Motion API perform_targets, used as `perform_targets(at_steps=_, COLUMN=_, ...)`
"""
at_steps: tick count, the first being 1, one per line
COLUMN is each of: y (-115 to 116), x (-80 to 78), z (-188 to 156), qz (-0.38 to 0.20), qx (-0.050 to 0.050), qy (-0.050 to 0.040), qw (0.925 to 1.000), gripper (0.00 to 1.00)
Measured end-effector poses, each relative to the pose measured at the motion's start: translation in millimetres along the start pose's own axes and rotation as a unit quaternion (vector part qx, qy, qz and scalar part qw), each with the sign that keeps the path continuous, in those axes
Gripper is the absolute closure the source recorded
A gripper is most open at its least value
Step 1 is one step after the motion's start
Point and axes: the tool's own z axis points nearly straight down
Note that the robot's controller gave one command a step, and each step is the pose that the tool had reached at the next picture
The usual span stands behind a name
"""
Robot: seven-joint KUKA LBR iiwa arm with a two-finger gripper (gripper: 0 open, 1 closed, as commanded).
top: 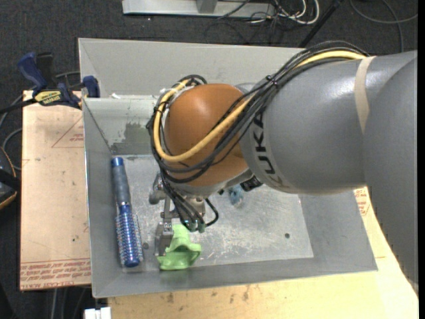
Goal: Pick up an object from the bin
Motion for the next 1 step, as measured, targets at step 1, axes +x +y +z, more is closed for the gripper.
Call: perform_targets(at_steps=1, y=-2.3, x=-18.4, z=11.8, qz=-0.063, qx=0.000, qy=-0.0043, qw=0.9980, gripper=0.00)
